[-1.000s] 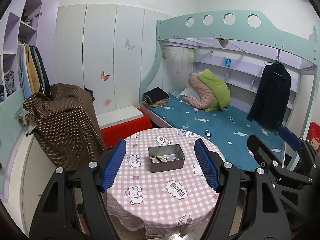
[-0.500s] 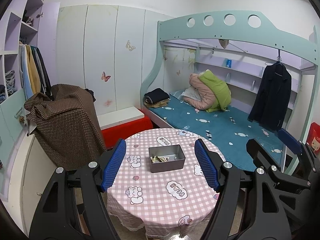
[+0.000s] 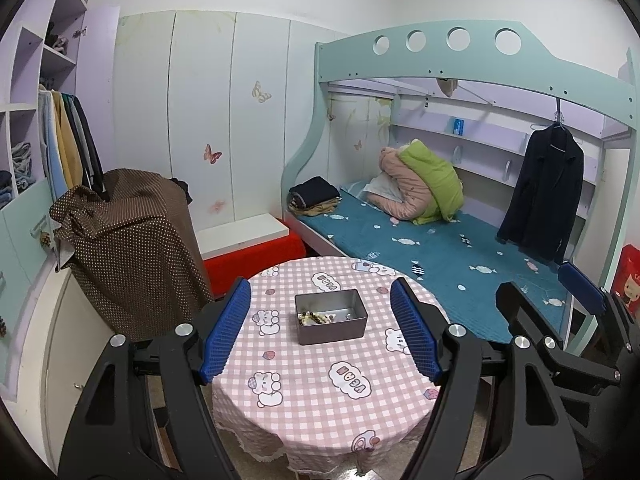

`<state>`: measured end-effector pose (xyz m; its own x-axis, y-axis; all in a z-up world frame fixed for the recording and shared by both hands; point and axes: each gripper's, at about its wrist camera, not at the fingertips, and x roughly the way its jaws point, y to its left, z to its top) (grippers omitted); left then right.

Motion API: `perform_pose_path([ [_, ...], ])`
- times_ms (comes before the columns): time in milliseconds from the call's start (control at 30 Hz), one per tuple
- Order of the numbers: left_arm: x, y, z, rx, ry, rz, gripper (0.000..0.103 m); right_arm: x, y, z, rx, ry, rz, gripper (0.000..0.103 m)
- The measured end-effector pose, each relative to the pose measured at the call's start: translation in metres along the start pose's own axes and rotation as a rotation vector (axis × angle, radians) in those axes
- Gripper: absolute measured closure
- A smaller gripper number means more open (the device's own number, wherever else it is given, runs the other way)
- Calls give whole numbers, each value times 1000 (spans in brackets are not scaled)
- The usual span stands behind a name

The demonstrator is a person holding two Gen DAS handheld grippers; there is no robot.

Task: Organize jewelry

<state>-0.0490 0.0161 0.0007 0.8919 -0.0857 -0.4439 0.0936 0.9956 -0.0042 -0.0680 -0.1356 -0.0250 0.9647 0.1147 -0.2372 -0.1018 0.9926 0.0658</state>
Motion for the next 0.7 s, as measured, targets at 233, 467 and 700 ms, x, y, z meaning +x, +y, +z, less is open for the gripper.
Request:
perform_pose_path([
  [233,-2,1,-3,-8,2,-3,25,-6,-1,2,7,-17,-15,8],
  [467,-1,3,-5,-10,11,-5,25,-6,0,2,-2,-20,-19,8],
  [700,-1,6,-7,-11,16,-4,22,-5,0,2,-2,-17,-22,8],
])
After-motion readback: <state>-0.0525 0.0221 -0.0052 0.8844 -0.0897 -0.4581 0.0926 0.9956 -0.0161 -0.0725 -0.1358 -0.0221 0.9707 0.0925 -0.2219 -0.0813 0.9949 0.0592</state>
